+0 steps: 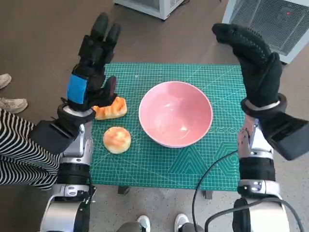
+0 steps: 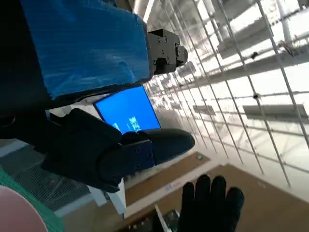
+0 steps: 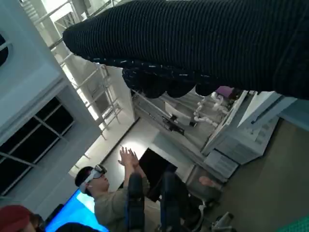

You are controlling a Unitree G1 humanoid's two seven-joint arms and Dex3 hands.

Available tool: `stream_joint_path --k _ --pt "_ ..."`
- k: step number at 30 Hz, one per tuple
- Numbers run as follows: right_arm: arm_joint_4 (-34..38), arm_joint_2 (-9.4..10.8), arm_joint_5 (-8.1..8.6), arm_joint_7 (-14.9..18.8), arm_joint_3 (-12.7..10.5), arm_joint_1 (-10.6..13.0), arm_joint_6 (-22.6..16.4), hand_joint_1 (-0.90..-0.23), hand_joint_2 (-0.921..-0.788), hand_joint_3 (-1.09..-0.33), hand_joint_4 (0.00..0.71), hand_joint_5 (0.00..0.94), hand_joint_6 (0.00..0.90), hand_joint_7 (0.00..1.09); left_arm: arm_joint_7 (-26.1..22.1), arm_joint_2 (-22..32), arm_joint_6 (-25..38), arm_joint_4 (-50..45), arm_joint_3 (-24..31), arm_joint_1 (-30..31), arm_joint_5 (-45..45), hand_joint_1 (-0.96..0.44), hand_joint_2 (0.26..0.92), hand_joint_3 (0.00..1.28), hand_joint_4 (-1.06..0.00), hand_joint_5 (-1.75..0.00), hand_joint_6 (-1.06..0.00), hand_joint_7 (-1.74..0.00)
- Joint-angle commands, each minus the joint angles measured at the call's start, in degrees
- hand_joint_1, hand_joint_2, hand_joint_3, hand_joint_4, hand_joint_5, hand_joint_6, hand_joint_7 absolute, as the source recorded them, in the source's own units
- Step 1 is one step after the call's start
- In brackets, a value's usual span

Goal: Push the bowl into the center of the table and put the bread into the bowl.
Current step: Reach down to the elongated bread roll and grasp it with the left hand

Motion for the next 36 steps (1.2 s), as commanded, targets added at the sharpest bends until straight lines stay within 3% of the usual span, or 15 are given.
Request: stream_joint_path --k 1,8,11,12,13,15,21,24,36 --pt "-1.74 -0.71 -1.01 -0.75 0.71 2.41 1.0 -0.816 -0.921 -0.721 0.157 0.015 -0.001 0.54 -2.26 1.54 -1.69 1.81 0.75 -1.77 -1.32 -0.8 0.921 0.57 -0.16 0.0 -0.07 -0.14" --pt "-2.83 -1.29 -1.54 -1.3 1.11 3.01 1.26 -0.811 -0.921 -0.716 0.156 0.014 -0.001 0.55 -0.52 7.91 -0.35 4.03 1.95 -2.74 3.85 -0.82 0.921 0.48 -0.15 0.0 -0.11 -0.15" --pt "-3.27 -1.74 -1.84 -1.76 1.09 3.2 1.34 -0.811 -0.921 -0.713 0.157 0.014 -0.001 0.55 2.14 13.04 7.74 2.72 1.61 -2.64 8.95 -0.82 0.921 0.41 -0.16 0.0 -0.13 -0.16" --pt "-2.98 -1.87 -1.97 -2.08 0.9 3.27 1.02 -0.815 -0.921 -0.709 0.158 0.014 -0.001 0.56 2.75 17.14 12.56 4.63 -0.29 -4.1 13.95 -0.82 0.921 0.33 -0.16 0.0 -0.15 -0.17" --pt "-2.77 -1.95 -2.11 -2.43 0.86 3.32 0.81 -0.816 -0.921 -0.708 0.159 0.014 -0.001 0.56 3.18 19.96 15.93 5.97 -1.8 -5.16 17.39 -0.69 0.887 0.2 -0.11 0.0 -0.14 -0.15" --pt "-2.24 -2.03 -2.37 -2.95 0.8 3.34 0.4 -0.815 -0.921 -0.71 0.156 0.012 -0.001 0.55 4.57 23.51 20.19 7.85 -4.87 -6.83 23.88 -0.58 0.852 0.11 -0.07 0.0 -0.14 -0.14" --pt "-1.36 -2.02 -3.28 -4.07 0.8 3.25 -0.25 -0.81 -0.921 -0.733 0.149 0.007 -0.001 0.54 5.62 25.31 23.46 12.3 -9.55 -9.5 30.62 -0.26 0.737 0.02 -0.04 0.0 -0.15 -0.12" --pt "-1.09 -1.98 -3.43 -4.62 0.93 3.28 -0.45 -0.805 -0.921 -0.741 0.148 0.006 -0.001 0.54 6.19 25.68 23.38 14.95 -11.66 -10.8 32.9 -0.16 0.716 0.01 -0.05 -0.01 -0.16 -0.11" --pt "-2.6 -1.58 -3.12 -6.31 1.57 4.19 0.51 -0.8 -0.921 -0.742 0.15 0.006 -0.001 0.57 5.74 25.07 25.12 22.48 -16.45 -14.53 35.92 -0.05 0.707 0.0 -0.08 -0.01 -0.2 -0.08"
